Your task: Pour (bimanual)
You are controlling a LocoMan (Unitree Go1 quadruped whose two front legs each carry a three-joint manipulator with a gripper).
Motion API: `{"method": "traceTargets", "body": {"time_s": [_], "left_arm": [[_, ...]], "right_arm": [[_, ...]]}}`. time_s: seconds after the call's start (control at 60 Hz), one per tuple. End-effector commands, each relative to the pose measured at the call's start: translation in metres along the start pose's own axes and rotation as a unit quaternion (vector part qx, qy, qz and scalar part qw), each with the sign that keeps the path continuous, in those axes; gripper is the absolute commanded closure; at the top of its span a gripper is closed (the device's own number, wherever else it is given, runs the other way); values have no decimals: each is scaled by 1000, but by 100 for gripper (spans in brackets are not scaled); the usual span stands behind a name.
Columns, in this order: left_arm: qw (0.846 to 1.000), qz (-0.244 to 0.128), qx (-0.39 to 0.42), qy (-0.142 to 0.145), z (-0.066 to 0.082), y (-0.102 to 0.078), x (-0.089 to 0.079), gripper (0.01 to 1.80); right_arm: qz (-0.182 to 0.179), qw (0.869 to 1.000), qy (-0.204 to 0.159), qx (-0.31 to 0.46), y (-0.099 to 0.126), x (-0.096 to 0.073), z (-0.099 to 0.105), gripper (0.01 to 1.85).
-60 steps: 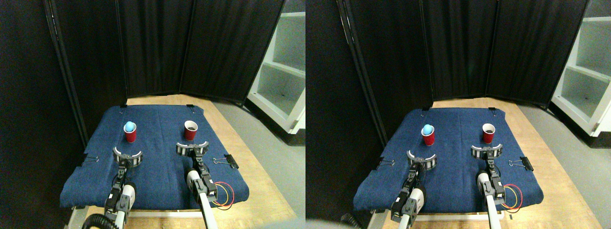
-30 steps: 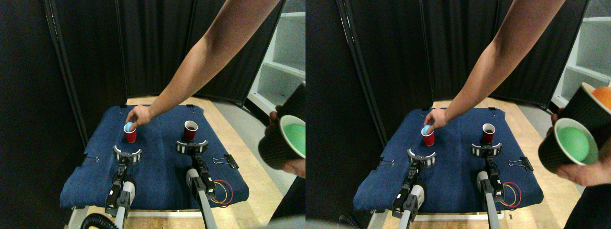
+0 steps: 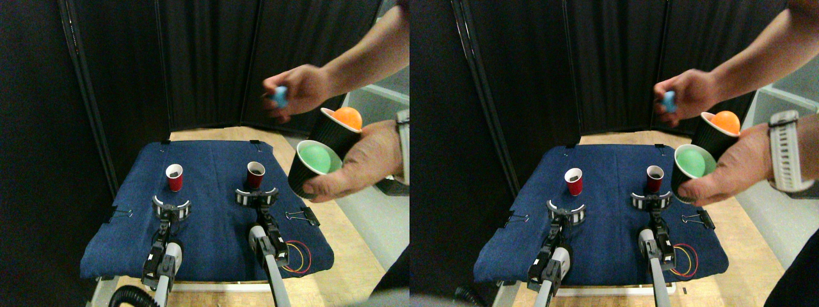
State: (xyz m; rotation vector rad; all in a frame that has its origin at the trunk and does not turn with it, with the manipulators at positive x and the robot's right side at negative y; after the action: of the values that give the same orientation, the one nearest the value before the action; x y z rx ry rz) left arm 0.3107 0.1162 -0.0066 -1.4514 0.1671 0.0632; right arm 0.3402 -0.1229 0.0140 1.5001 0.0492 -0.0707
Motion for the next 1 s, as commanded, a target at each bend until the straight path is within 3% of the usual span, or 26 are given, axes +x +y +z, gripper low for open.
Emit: {"method": "traceTargets", "body": {"time_s": [0.017, 1.0], "left_arm": [[1000, -12, -3, 3, -3, -5, 2, 69], [1000, -11, -3, 3, -2, -7, 2, 67]], "right_arm": [[12, 1000, 3, -3, 1, 4, -1, 49], [10, 1000, 3, -2, 3, 5, 1, 43]]}}
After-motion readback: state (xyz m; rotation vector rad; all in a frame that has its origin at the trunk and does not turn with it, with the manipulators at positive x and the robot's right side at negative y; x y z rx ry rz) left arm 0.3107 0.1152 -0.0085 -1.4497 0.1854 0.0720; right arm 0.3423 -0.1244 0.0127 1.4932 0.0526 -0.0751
